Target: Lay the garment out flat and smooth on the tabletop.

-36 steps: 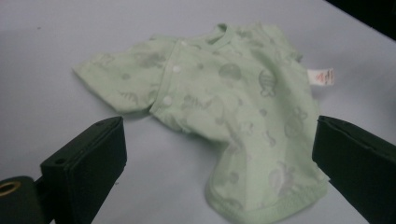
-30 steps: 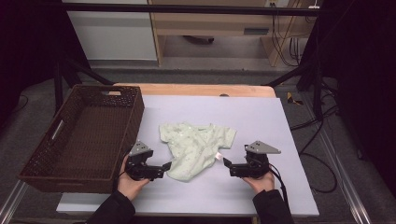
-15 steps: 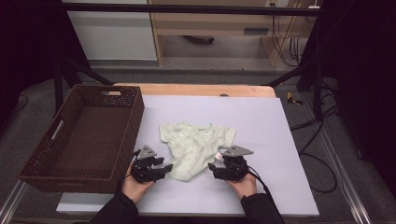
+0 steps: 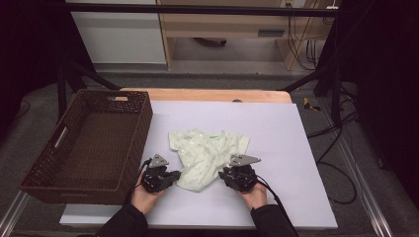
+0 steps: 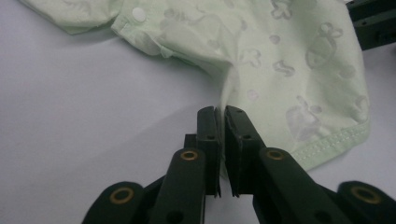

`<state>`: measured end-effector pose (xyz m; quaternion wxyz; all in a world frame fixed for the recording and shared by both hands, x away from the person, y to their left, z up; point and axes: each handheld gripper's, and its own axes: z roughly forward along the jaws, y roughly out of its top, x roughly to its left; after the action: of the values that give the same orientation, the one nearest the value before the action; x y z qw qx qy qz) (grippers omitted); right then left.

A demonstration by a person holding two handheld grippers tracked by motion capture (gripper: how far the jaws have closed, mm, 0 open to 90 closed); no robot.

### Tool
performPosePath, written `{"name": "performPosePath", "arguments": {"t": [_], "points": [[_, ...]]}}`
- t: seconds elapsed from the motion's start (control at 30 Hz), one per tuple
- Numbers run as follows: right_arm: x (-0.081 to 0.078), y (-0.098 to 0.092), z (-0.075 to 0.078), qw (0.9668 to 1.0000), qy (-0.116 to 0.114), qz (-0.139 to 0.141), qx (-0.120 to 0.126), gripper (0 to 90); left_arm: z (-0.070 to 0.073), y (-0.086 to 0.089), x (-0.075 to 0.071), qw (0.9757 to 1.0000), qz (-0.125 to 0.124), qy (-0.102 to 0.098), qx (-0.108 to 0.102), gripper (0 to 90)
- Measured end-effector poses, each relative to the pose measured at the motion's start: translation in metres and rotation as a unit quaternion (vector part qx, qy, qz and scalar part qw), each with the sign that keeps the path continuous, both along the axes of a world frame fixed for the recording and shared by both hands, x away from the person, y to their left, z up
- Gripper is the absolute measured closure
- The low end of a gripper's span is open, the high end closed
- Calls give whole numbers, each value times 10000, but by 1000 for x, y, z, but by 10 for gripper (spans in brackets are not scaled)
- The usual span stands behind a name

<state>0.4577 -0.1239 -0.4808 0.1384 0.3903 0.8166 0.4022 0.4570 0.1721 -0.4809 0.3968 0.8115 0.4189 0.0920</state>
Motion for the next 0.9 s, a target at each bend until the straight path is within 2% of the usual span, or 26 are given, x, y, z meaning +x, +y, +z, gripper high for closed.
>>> {"name": "performPosePath", "arguments": {"t": [0.1,0.2,0.37,0.47,0.57,0.63,0.73,0.8,0.83,0.9], "points": [[0,-1,1,10000,64,72,-15,897,1,0,0,10000,7,32,-27,858],[0,-3,3,9999,33,130,-40,900,3,0,-1,9999,18,34,-110,860],[-5,-10,20,9995,-84,227,181,900,15,6,-5,9990,22,15,-456,861],[-7,-11,23,9990,-118,318,296,900,19,7,-7,9988,35,-83,-490,861],[-5,-2,13,9995,-229,226,65,685,18,7,-7,9990,85,-74,-435,860],[-3,4,5,9991,-299,245,-185,636,16,7,-6,9992,119,-51,-365,860],[1,8,-2,9988,-289,223,-336,554,14,7,-3,9995,162,-20,-282,860],[2,8,-4,9987,-275,199,-379,612,14,7,-3,9995,179,-17,-270,860],[1,8,-3,9984,-308,180,-434,699,14,7,-3,9995,179,-17,-277,860],[2,7,-2,9988,-254,200,-369,820,14,8,-3,9994,189,-27,-288,860]]}}
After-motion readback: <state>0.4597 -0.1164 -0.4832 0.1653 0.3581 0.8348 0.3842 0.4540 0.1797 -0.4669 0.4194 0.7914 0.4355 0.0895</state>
